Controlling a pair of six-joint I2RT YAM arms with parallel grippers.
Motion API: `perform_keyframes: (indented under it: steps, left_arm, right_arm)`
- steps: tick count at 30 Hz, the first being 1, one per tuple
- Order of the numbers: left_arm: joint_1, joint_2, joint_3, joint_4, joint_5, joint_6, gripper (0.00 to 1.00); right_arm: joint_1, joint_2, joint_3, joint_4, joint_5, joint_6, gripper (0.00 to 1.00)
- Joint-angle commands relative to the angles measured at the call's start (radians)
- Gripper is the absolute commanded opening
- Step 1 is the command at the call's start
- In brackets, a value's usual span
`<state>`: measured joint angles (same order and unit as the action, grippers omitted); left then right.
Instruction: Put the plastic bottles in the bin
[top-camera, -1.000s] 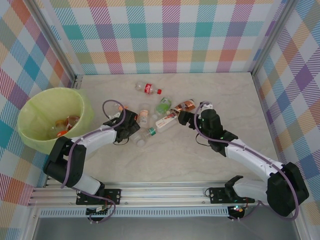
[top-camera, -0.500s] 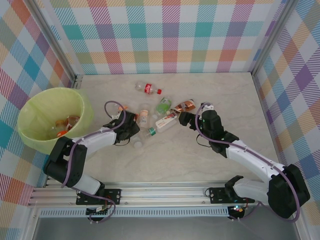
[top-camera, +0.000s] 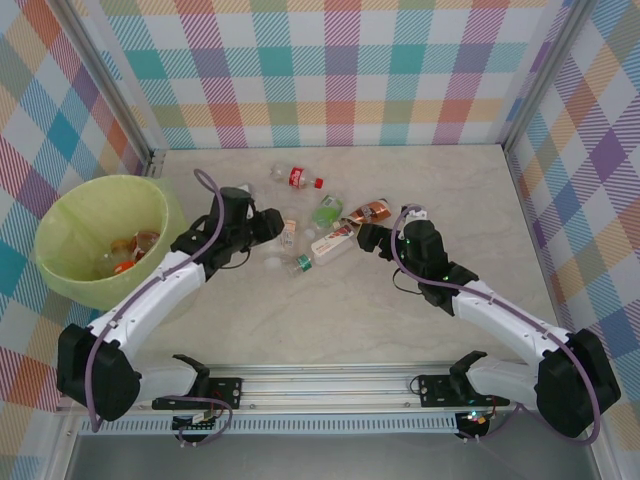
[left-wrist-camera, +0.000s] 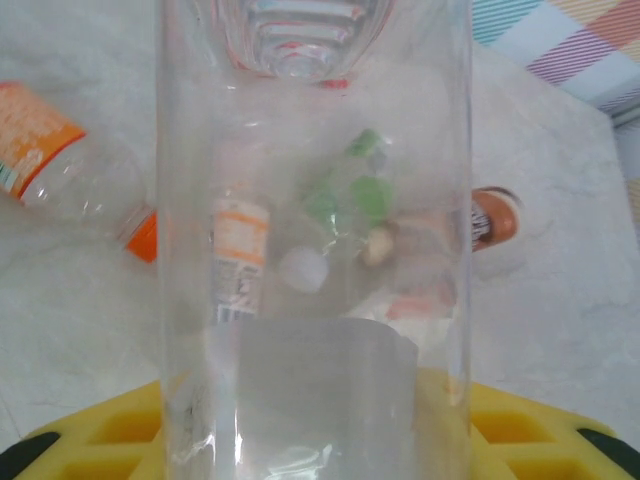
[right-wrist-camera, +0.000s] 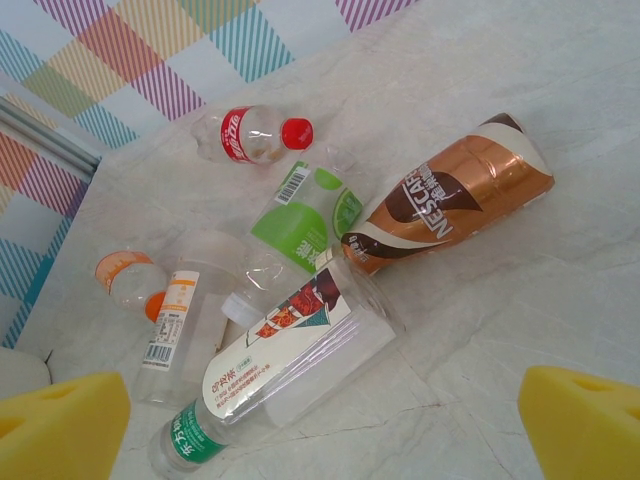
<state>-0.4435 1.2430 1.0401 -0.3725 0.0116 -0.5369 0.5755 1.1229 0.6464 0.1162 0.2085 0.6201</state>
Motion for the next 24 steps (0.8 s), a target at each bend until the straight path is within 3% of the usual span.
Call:
perform_keyframes:
  steps: [1,10,14,19,24]
  left_arm:
    - [0.009,-0.016,0.144,-0.185,0.012,0.103,0.41]
    - [0.009,-0.013,0.428,-0.427,-0.119,0.239,0.41]
    - [0.009,-0.012,0.576,-0.569,-0.318,0.307,0.41]
    - [0.009,-0.044,0.674,-0.618,-0.493,0.39,0.41]
    - [0.019,-0.034,0.756,-0.684,-0.746,0.433,0.41]
  right_arm:
    - [-0.006,0.005,0.022,0.024,0.007,0.002,1.0]
    - [-0.006,-0.002,0.019,0.018,0.055,-0.011,1.0]
    - [-0.006,-0.006,0.037,-0.009,0.041,-0.067,1.0]
    - [-0.006,-0.012,0.052,-0.04,0.071,-0.084,1.0]
    - [-0.006,-0.026,0.024,0.007,0.093,-0.058,1.0]
